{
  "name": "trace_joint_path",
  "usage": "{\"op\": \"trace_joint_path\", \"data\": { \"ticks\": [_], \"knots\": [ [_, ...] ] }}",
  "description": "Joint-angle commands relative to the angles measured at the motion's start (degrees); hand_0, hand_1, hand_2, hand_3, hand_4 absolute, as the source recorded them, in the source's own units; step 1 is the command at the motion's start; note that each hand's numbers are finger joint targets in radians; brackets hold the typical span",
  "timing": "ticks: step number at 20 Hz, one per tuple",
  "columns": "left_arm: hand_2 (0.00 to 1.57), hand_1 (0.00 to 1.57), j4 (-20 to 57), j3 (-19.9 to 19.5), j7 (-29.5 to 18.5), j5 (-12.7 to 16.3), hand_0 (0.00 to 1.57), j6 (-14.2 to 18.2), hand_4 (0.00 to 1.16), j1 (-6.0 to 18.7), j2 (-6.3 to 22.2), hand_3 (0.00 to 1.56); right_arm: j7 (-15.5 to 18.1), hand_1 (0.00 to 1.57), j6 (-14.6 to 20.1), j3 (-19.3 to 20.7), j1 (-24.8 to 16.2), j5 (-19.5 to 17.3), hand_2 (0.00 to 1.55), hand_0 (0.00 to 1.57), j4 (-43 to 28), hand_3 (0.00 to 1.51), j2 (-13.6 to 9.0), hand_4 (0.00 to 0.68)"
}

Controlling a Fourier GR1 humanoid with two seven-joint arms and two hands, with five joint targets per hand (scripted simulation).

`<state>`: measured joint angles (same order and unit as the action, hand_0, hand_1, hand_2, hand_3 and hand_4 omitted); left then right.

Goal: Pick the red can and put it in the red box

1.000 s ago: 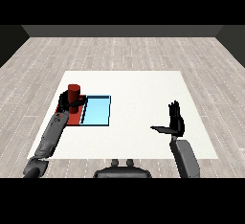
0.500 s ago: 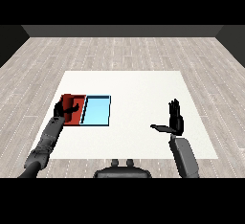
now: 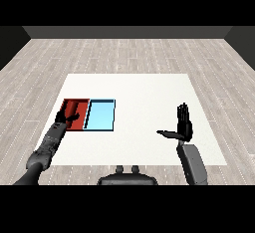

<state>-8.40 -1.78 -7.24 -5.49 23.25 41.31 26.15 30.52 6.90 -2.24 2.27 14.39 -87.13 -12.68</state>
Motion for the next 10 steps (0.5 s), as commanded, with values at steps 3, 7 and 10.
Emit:
{"op": "trace_joint_path", "data": {
  "ticks": [3, 7, 10],
  "knots": [
    [0.0, 0.0, 5.5, 5.5, 3.8, -6.2, 0.0, -5.8, 0.64, 3.5, 1.5, 0.0, -1.2, 0.0, -0.6, 1.0, 1.7, 1.3, 0.0, 0.0, -1.0, 0.0, -0.1, 0.0],
    [0.0, 0.0, 7.2, 6.3, 6.2, -7.4, 0.0, -7.8, 0.0, 3.7, 2.7, 0.0, -0.4, 0.0, -1.1, -0.8, -0.9, 0.4, 0.0, 0.0, -2.8, 0.0, 1.0, 0.0],
    [0.0, 0.0, 7.0, 3.9, 9.8, -5.2, 0.0, -4.8, 0.0, 5.0, 0.6, 0.0, 2.1, 0.0, -2.6, -0.2, -1.5, 0.3, 0.0, 0.0, -2.4, 0.0, 0.5, 0.0]
  ]
}}
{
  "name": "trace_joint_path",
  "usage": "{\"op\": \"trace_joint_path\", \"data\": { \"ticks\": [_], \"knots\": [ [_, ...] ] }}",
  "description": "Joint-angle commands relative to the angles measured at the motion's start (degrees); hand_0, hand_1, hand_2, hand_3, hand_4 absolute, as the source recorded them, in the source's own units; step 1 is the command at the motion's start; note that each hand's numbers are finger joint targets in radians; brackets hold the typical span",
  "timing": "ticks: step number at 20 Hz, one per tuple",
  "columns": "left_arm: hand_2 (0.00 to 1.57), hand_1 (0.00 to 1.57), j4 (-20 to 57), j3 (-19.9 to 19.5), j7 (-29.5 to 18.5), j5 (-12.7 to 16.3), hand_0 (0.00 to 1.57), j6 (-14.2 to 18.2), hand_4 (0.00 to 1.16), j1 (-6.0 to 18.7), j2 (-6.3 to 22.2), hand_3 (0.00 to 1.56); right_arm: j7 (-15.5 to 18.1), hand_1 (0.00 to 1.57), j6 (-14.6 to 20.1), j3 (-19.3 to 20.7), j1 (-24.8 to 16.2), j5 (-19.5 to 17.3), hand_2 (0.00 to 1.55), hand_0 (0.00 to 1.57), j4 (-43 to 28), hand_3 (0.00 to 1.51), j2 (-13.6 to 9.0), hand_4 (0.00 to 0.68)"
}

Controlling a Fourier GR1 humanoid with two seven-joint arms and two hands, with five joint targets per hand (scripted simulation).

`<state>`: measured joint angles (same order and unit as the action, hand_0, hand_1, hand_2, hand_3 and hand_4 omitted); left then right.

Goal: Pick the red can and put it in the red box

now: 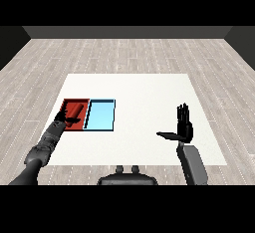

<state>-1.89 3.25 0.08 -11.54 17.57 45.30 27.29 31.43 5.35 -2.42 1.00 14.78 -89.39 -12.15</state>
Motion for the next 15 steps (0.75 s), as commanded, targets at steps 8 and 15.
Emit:
{"op": "trace_joint_path", "data": {
  "ticks": [8, 15],
  "knots": [
    [0.0, 0.0, -12.4, -15.6, -21.2, 15.3, 0.0, 6.6, 0.0, -3.4, -2.0, 0.0, 0.2, 0.0, -1.1, -0.6, -0.4, -0.2, 0.0, 0.0, -1.7, 0.0, 0.2, 0.0],
    [0.0, 0.0, -29.2, -19.4, -39.2, 22.5, 0.0, -7.4, 0.0, -6.7, -5.8, 0.0, 1.5, 0.0, -3.9, -0.6, -0.9, 1.3, 0.0, 0.0, 0.0, 0.0, 0.2, 0.0]
  ]
}}
